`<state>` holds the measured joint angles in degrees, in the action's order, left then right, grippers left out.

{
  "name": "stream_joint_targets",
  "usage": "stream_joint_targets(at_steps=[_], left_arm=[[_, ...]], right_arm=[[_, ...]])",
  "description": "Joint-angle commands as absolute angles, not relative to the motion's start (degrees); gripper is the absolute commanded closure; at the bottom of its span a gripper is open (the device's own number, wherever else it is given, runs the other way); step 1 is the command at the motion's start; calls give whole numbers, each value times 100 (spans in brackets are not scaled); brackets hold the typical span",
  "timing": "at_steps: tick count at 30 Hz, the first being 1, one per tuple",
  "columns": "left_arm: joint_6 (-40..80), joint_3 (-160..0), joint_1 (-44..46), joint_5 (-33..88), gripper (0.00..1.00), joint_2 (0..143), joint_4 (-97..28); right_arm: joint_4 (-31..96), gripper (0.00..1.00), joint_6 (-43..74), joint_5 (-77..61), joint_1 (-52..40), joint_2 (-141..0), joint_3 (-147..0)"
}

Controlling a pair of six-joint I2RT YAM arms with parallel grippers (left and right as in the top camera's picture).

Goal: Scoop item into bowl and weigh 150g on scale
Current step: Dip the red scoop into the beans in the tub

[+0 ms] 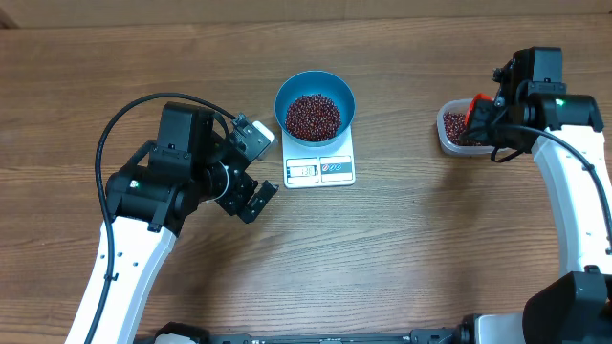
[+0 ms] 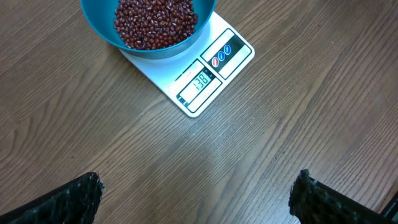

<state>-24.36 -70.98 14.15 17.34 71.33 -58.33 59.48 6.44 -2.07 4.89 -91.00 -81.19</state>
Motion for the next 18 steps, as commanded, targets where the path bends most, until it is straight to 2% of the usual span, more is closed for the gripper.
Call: stream_joint_targets(at_steps=[1, 13, 18], left_arm=[[-2438, -7249, 1426, 1741, 0, 7164, -5828], [-2438, -7249, 1426, 1741, 0, 7164, -5828], [-2438, -7249, 1426, 1739, 0, 7164, -5828]], right_arm=[[5896, 96, 272, -95, 484, -8890, -8147], [6143, 96, -495, -97, 484, -8958, -8147], [6158, 96, -508, 399, 484, -9133, -8143]])
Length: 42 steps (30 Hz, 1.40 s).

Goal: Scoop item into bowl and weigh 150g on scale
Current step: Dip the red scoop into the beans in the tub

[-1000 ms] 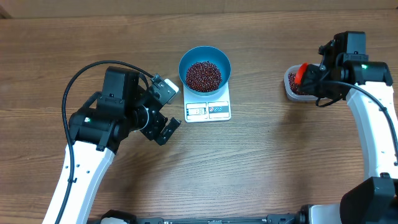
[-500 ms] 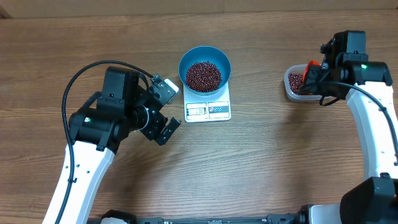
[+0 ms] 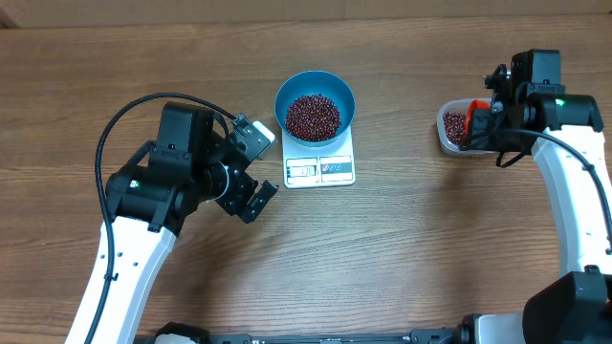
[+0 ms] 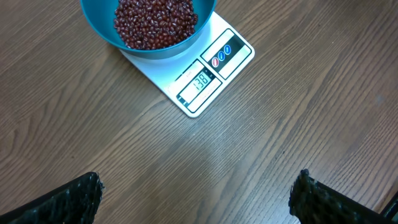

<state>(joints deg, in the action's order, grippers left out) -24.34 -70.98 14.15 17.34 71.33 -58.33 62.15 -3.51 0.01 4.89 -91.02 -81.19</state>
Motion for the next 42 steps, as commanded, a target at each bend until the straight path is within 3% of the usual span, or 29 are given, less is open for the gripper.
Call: stream_joint_targets(at_steps=[1, 21, 42], left_arm=[[-2438, -7249, 1426, 1741, 0, 7164, -5828], [-2438, -7249, 1426, 1741, 0, 7164, -5828], [-2438, -7249, 1426, 1741, 0, 7164, -5828]], right_arm=[[6136, 96, -508, 539, 486, -9179, -8143], [5559, 96, -847, 958, 491, -10252, -8143], [5402, 96, -1116, 961, 502, -10296, -8143]])
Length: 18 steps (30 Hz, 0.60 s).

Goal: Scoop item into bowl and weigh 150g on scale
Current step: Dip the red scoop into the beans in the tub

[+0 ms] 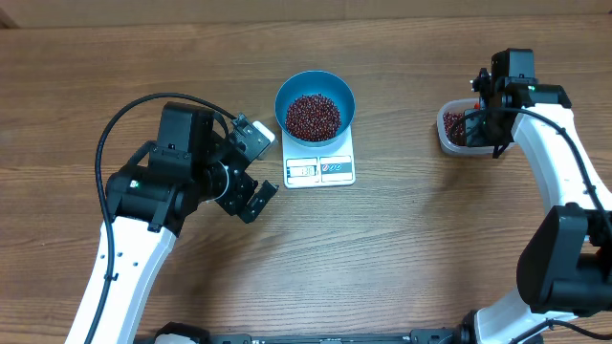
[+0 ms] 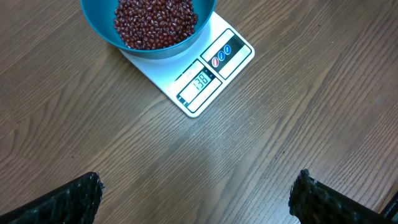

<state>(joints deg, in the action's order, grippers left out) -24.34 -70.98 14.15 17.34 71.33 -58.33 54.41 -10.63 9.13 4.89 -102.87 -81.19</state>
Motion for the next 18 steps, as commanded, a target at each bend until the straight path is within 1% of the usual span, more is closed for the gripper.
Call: stream_joint_targets(at_steps=[1, 6, 18], left_arm=[[-2438, -7249, 1426, 1741, 0, 7164, -5828], [-2438, -7249, 1426, 1741, 0, 7164, -5828], [-2438, -7249, 1426, 1741, 0, 7164, -5828]], right_arm=[[5400, 96, -1221, 943, 502, -10298, -8143], [5349, 96, -1525, 943, 502, -10300, -8143], [5290, 96, -1682, 943, 502, -10302, -8143]])
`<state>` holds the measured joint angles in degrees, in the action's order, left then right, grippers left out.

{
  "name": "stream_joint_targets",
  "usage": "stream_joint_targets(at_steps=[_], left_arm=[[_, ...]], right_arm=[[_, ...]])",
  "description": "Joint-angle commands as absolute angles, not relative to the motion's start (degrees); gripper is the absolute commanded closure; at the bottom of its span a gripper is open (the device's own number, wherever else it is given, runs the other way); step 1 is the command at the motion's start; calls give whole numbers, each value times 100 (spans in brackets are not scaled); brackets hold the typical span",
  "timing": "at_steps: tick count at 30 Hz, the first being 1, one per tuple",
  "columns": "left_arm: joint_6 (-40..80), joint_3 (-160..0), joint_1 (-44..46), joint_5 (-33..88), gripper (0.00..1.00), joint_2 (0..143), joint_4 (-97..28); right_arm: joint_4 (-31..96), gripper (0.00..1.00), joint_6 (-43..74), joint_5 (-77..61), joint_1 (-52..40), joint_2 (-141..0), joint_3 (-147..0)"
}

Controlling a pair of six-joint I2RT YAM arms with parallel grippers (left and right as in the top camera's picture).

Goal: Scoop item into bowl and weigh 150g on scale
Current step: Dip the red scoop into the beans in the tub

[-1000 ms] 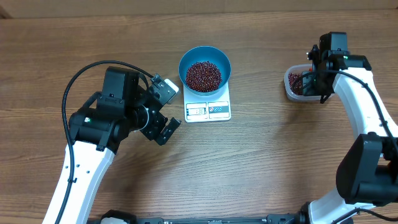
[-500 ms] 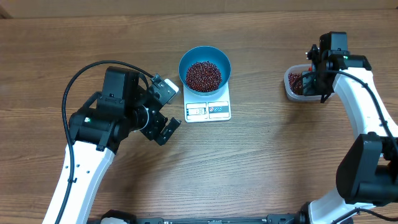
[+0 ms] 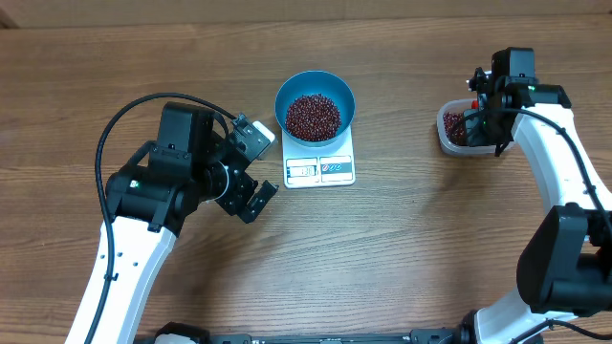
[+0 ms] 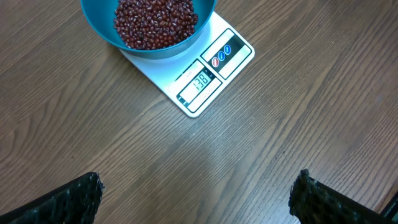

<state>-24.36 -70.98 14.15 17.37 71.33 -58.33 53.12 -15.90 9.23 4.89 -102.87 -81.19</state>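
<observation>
A blue bowl [image 3: 316,105] of dark red beans stands on a white scale [image 3: 321,169]. In the left wrist view the scale's display [image 4: 201,81] reads 138. My left gripper [image 4: 196,202] hangs open over bare wood, near and left of the scale, holding nothing. At the right, a clear tub [image 3: 453,128] holds more beans. My right gripper [image 3: 481,117] is at the tub's right rim. Only a sliver of the orange scoop [image 3: 475,96] shows beside it, and the wrist hides its fingers.
The table [image 3: 402,248] is brown wood. A black cable [image 3: 134,110] loops from the left arm over the table's left side. The right arm [image 3: 564,182] runs down the right edge.
My right wrist first stood to the right of the tub with the orange scoop showing at the rim, and it had barely moved at the second moment. By the third it sat closer over the tub's right edge, as now. The left arm stayed still and the scale read 138 throughout.
</observation>
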Motion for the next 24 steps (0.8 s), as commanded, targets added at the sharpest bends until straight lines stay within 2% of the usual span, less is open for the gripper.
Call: stream_joint_targets(at_steps=[1, 24], left_arm=[[-2438, -7249, 1426, 1741, 0, 7164, -5828], [-2438, -7249, 1426, 1739, 0, 7164, -5828]], right_arm=[[5288, 96, -1682, 950, 502, -10302, -8143], [5306, 96, -1479, 1055, 502, -10650, -8145]])
